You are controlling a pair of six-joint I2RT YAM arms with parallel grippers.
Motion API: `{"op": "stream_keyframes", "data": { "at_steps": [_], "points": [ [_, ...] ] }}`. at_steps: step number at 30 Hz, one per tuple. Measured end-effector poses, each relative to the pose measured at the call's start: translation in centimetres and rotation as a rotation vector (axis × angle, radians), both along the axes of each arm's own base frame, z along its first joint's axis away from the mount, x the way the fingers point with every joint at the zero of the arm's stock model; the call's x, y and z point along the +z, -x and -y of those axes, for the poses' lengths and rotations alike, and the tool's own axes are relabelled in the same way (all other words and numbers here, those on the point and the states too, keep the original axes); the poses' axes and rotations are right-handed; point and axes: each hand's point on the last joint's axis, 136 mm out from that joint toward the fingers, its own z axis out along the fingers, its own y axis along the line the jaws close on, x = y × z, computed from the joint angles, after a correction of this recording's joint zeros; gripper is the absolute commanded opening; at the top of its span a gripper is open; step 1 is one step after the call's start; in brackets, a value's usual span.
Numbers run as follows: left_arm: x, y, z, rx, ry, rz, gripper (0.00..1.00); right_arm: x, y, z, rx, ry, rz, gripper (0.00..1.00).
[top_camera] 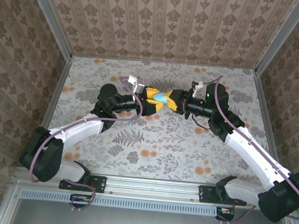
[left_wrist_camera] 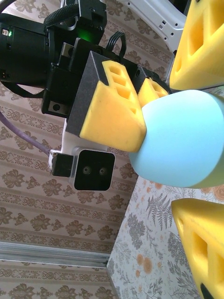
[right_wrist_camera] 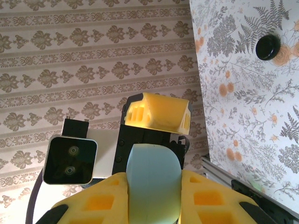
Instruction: Insert wireless bluetooth earbuds into charging case
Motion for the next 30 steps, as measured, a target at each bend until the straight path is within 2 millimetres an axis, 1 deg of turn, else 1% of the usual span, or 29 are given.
{"op": "stream_keyframes", "data": {
  "at_steps": [7,15,21,27,30],
  "points": [
    [-0.17,0.03,0.03,-0.003,-0.005,-0.003,0.64,0.03,-0.03,0.05,-0.002,0.000,0.001,0.15],
    [-0.17,0.07,0.03,-0.005,-0.006,0.005,0.60,0.16,0.04,0.09,-0.002,-0.002,0.004,0.15],
    [-0.24,0.12,0.04,-0.007,-0.009,0.010,0.48,0.36,0.14,0.15,-0.003,-0.004,0.009,0.15],
    [-0.19,0.21,0.06,-0.012,-0.008,0.013,0.43,0.32,0.10,0.19,-0.006,-0.004,0.009,0.16],
    [-0.17,0.23,0.06,-0.012,-0.007,0.013,0.39,0.38,0.17,0.22,-0.006,-0.007,0.011,0.19]
  ]
}}
